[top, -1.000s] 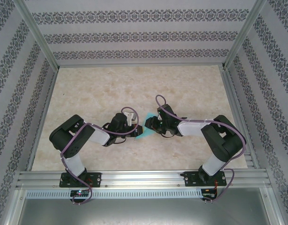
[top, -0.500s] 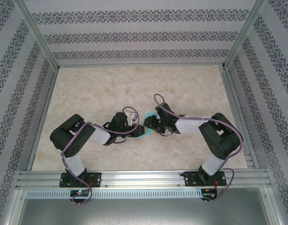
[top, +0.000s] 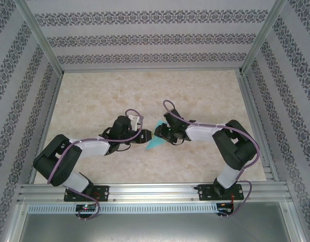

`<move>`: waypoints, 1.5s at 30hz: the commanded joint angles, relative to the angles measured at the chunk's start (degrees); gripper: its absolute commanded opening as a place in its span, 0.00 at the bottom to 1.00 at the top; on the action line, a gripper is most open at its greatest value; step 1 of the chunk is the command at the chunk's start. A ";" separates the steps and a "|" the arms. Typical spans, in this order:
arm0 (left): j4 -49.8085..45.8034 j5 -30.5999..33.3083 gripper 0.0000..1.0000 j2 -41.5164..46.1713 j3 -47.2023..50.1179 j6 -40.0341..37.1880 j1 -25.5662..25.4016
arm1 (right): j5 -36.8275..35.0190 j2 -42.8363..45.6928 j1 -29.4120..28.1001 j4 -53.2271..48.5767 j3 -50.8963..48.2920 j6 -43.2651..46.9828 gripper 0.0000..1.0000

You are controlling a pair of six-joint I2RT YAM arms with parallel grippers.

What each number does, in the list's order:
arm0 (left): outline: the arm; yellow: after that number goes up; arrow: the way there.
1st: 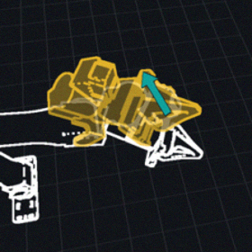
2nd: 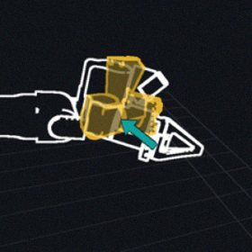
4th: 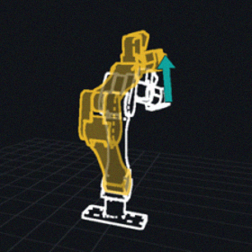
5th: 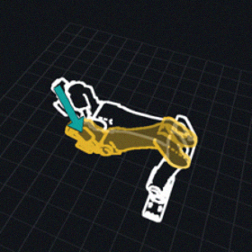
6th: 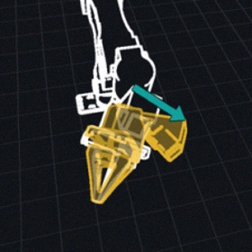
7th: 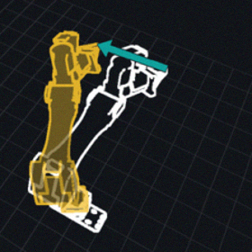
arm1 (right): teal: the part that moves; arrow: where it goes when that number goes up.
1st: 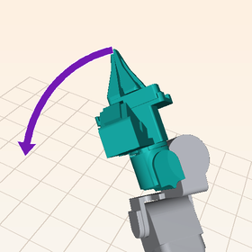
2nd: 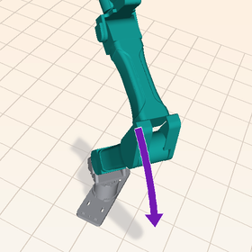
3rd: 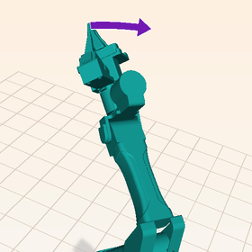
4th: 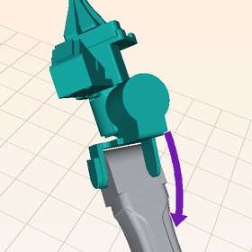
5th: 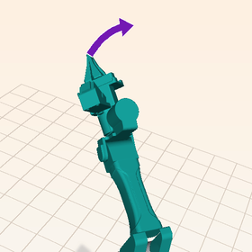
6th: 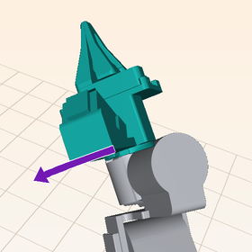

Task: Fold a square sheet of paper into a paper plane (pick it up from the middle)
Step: Fourth fold the wing at the center of the table.

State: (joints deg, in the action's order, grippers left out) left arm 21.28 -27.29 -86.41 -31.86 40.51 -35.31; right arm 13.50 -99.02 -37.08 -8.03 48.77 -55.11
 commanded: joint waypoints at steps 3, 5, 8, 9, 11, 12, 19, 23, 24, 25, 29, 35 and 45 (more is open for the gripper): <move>-3.58 -2.90 0.32 -0.46 0.23 -1.14 -0.18 | -5.32 -4.39 -0.40 -9.08 -0.18 -2.21 0.48; -3.37 -4.03 0.30 -1.53 -0.58 -0.86 -0.54 | -5.67 -4.88 -0.40 -9.86 0.07 -2.95 0.48; -2.17 -6.00 0.23 -3.24 -1.97 -1.08 -1.05 | -6.01 -5.46 -0.66 -10.67 0.24 -3.64 0.49; -2.52 -6.11 0.21 -3.85 -2.48 -1.25 -1.27 | -6.15 -5.59 -0.64 -10.89 0.26 -3.72 0.49; -4.16 -6.27 0.16 -5.36 -4.17 -1.61 -1.43 | -6.25 -6.08 -0.71 -11.50 0.36 -4.14 0.49; -4.54 -6.45 0.15 -5.99 -4.73 -1.56 -1.56 | -6.32 -6.31 -0.63 -11.79 0.41 -4.25 0.49; -6.75 -7.07 0.13 -9.24 -6.80 -2.06 -1.60 | -6.48 -6.72 -0.71 -12.38 0.30 -5.06 0.49; -8.25 -6.41 0.13 -9.81 -7.06 -2.53 -1.60 | -6.45 -6.84 -0.68 -12.77 0.51 -5.09 0.49; -8.71 -6.22 0.13 -9.91 -7.24 -2.66 -1.61 | -6.47 -6.88 -0.70 -12.81 0.53 -5.13 0.49; -9.63 -5.56 0.13 -10.00 -7.50 -2.94 -1.67 | -6.45 -6.96 -0.63 -12.97 0.61 -5.09 0.49; -11.94 -3.16 0.13 -10.59 -8.03 -3.47 -1.61 | -6.72 -7.06 -0.71 -13.31 0.61 -5.02 0.49; -12.82 -2.44 0.11 -12.18 -8.50 -3.38 -1.60 | -7.08 -6.86 -0.65 -13.35 0.44 -5.03 0.47; -12.53 -2.71 0.11 -10.27 -8.51 -2.58 -1.60 | -7.87 -8.20 -0.71 -14.98 0.94 -5.16 0.42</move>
State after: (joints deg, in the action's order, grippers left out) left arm 10.52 -30.57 -98.00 -39.07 38.79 -36.45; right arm 11.53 -101.32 -37.52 -14.20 52.80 -59.94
